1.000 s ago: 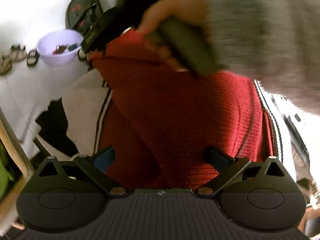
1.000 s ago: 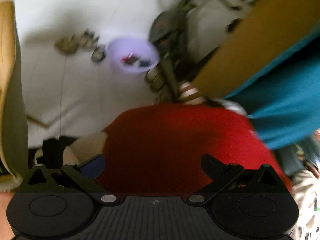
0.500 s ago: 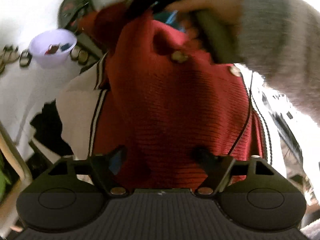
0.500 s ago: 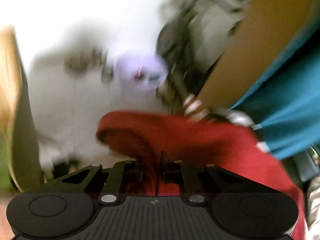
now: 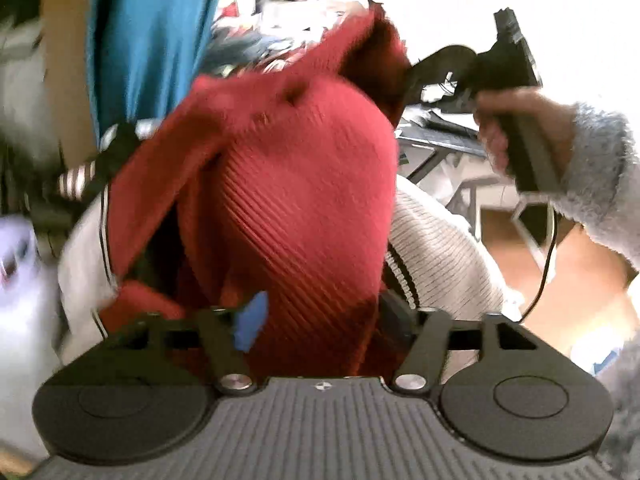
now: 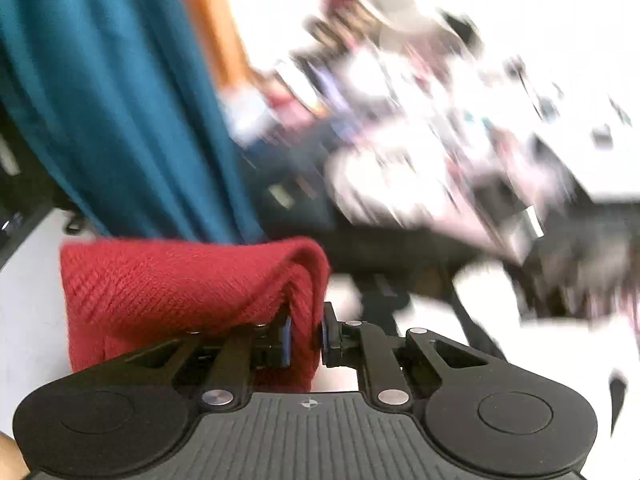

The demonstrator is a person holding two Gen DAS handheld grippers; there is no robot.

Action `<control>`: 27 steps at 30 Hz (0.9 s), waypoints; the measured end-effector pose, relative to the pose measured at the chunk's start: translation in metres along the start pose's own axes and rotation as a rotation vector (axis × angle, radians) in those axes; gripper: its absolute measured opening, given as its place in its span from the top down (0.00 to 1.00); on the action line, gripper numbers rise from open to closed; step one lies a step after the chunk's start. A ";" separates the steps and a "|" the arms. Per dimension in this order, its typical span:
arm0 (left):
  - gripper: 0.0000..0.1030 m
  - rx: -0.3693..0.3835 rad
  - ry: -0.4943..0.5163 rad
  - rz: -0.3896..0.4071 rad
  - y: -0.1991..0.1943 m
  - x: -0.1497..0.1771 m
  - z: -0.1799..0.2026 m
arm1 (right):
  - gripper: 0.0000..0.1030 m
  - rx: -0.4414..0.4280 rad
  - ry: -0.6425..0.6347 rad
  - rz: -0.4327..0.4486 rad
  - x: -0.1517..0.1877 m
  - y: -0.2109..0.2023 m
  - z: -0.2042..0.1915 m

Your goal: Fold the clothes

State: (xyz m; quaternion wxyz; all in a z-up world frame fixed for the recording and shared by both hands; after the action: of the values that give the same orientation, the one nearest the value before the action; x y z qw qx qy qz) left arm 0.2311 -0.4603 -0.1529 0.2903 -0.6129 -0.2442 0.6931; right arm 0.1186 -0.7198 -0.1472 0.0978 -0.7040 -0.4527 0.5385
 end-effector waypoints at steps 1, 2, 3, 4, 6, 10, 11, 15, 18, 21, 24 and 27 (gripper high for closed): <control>0.22 -0.024 0.039 0.015 -0.001 -0.004 0.000 | 0.91 0.013 0.035 -0.028 0.014 0.002 0.015; 0.18 -0.040 0.061 0.022 -0.002 -0.009 -0.001 | 0.91 0.026 0.044 -0.039 0.023 0.004 0.023; 0.14 -0.046 0.062 0.021 0.001 -0.013 -0.004 | 0.88 0.030 0.047 -0.045 0.030 0.004 0.028; 0.14 -0.050 0.058 0.018 0.003 -0.018 -0.007 | 0.83 0.030 0.057 -0.045 0.033 0.002 0.032; 0.13 -0.049 0.039 0.008 0.012 -0.027 -0.014 | 0.72 0.032 0.060 -0.034 0.038 -0.004 0.031; 0.08 -0.013 -0.026 -0.052 0.036 -0.027 -0.019 | 0.51 0.051 0.004 0.012 0.037 -0.013 0.019; 0.08 -0.009 -0.034 -0.070 0.042 -0.025 -0.019 | 0.49 0.060 -0.018 0.026 0.032 -0.016 0.017; 0.08 -0.015 -0.037 -0.070 0.049 -0.028 -0.019 | 0.43 0.109 -0.166 0.080 0.008 -0.019 0.001; 0.08 -0.005 -0.055 -0.078 0.049 -0.029 -0.021 | 0.39 0.112 -0.293 0.098 -0.005 -0.030 -0.023; 0.08 -0.002 -0.092 -0.099 0.049 -0.023 -0.025 | 0.39 0.112 -0.414 0.073 -0.010 -0.044 -0.043; 0.08 -0.029 -0.120 -0.100 0.047 -0.012 -0.028 | 0.39 0.088 -0.511 0.051 -0.012 -0.061 -0.062; 0.08 -0.038 -0.168 -0.101 0.047 -0.001 -0.031 | 0.36 0.044 -0.597 0.040 -0.014 -0.073 -0.088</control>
State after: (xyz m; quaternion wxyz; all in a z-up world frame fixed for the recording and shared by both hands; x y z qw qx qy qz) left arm 0.2569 -0.4950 -0.1887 0.2920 -0.5449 -0.3113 0.7217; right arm 0.1539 -0.6580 -0.0570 -0.0352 -0.5209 -0.4359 0.7331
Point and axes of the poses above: each gripper's, at about its wrist camera, not at the fingertips, and y roughly the way its jaws point, z to its right, x to its underside, the point moved 10 cm from there along y, roughly the way its jaws point, and after that the axes turned 3 degrees about -y, right-handed, at the moved point
